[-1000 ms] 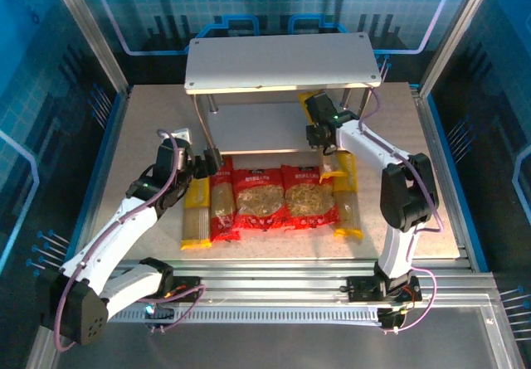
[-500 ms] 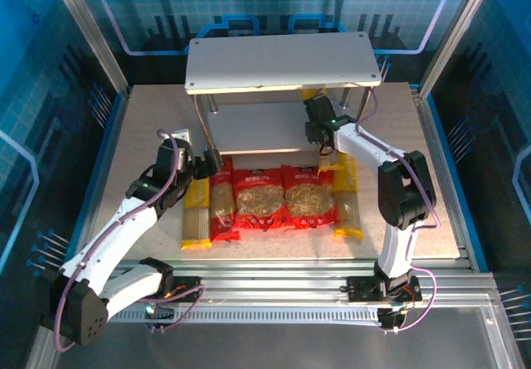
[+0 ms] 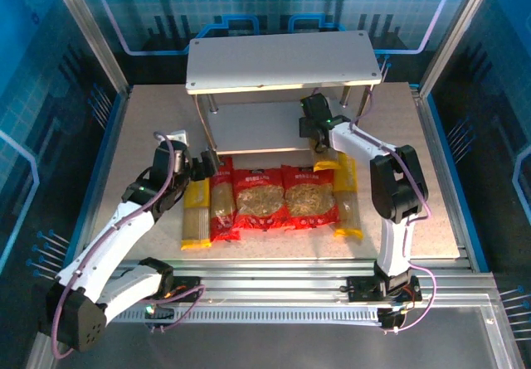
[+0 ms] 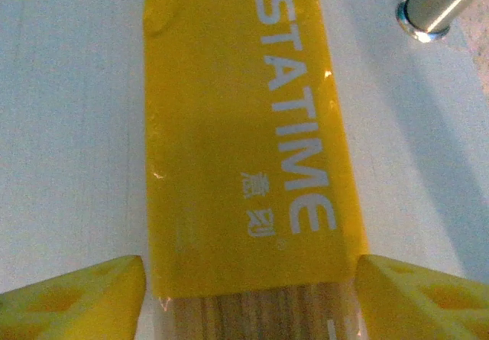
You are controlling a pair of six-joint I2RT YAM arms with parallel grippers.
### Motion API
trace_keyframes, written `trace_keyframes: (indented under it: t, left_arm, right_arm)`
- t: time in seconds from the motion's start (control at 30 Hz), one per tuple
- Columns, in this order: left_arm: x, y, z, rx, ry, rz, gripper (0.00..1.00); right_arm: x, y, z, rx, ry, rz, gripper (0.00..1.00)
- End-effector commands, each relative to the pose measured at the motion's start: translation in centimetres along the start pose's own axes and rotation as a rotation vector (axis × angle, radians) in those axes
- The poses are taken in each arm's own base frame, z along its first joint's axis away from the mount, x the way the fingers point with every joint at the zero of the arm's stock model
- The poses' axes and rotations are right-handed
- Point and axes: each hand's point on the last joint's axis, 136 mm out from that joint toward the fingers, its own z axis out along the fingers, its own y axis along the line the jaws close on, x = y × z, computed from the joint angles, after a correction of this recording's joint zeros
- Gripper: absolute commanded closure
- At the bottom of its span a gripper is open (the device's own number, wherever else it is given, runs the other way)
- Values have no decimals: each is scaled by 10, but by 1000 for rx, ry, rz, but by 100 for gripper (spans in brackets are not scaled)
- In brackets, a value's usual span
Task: Place and organize the pasta boxes and bags onto the shelf
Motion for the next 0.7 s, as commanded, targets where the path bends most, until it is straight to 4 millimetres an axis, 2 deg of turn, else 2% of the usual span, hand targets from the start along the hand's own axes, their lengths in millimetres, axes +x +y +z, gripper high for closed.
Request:
trace_keyframes:
  t: [0.0, 0.17, 0.23, 0.33, 0.4, 0.5, 0.57, 0.67]
  left_arm:
    - [-6, 4, -8, -19, -19, 7, 7]
    - [-3, 7, -6, -28, -11, 15, 7]
    - [-1, 8, -5, -33, -12, 12, 7]
    - [-1, 8, -5, -31, -15, 9, 7]
    - [-2, 8, -6, -29, -20, 9, 7]
    - [-2, 7, -5, -24, -19, 10, 7]
    - [-3, 6, -5, -21, -19, 9, 7]
    - [-3, 5, -5, -19, -19, 10, 7]
  right_arm:
    - [-19, -2, -9, -29, -48, 51, 16]
    - [-23, -8, -53, -89, -96, 50, 12]
    - [-15, -14, -71, -97, -89, 43, 12]
    - [9, -22, -94, -108, -49, 27, 14]
    - [27, -27, -108, -114, -14, 22, 20]
    - [58, -34, -126, -129, 57, 19, 48]
    - [78, -40, -135, -127, 105, 27, 60]
    - [106, -40, -144, -150, 175, 30, 62]
